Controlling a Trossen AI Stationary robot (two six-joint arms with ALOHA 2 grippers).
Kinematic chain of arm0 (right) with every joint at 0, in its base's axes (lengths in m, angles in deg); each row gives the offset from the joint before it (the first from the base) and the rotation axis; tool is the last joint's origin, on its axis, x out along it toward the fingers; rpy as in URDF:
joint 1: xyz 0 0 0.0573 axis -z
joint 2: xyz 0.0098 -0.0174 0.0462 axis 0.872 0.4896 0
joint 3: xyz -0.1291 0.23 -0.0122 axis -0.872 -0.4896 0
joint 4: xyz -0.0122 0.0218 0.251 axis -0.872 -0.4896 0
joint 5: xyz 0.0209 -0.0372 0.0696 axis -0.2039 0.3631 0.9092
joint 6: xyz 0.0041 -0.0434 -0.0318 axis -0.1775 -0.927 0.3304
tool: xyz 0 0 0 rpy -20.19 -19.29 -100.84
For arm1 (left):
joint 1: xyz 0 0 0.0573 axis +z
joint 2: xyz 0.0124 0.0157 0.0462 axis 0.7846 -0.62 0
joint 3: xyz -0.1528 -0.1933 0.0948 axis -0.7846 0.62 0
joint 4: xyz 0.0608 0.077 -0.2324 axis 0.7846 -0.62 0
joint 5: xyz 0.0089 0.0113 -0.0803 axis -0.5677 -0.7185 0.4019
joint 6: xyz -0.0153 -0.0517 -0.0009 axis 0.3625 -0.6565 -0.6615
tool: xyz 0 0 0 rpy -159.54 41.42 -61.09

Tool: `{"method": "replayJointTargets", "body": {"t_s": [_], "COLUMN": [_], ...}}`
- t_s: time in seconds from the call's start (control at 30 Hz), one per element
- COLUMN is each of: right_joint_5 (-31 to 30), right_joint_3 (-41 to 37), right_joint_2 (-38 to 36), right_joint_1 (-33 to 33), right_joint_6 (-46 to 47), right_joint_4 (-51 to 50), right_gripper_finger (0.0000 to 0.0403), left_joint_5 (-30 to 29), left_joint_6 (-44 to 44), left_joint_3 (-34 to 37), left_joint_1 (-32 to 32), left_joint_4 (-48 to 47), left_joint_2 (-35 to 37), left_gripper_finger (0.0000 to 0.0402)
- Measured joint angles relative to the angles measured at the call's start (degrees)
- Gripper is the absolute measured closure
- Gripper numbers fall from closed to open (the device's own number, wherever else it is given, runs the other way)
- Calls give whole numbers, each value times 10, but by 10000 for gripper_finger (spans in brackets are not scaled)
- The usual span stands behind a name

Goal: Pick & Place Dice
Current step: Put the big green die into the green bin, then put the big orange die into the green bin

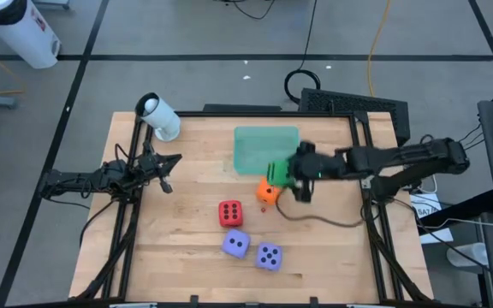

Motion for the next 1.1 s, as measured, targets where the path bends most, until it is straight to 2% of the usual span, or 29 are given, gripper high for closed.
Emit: {"method": "replayJointTargets", "body": {"t_s": [0.17,0.23,0.5,0.6,0.73,1.0,1.1], "right_joint_5": [3,5,34,64,66,60,46], "right_joint_3": [7,5,4,4,4,4,1], "right_joint_2": [24,44,140,172,195,149,149], "right_joint_1": [88,114,180,188,191,183,185], "right_joint_6": [-67,-87,-147,-172,-174,-176,-173], "right_joint_4": [9,-21,-30,-47,-48,-1,-52], "right_gripper_finger": [37,37,37,26,9,6,4], "left_joint_5": [0,0,0,0,0,0,0], "left_joint_6": [0,0,12,10,10,11,10], "left_joint_3": [0,0,0,0,0,0,0], "left_joint_1": [0,0,0,0,0,0,0], "left_joint_4": [0,-1,-3,-4,-4,-4,-4], "left_joint_2": [0,0,0,0,0,0,0], "left_gripper_finger": [371,371,371,371,371,371,371]}}
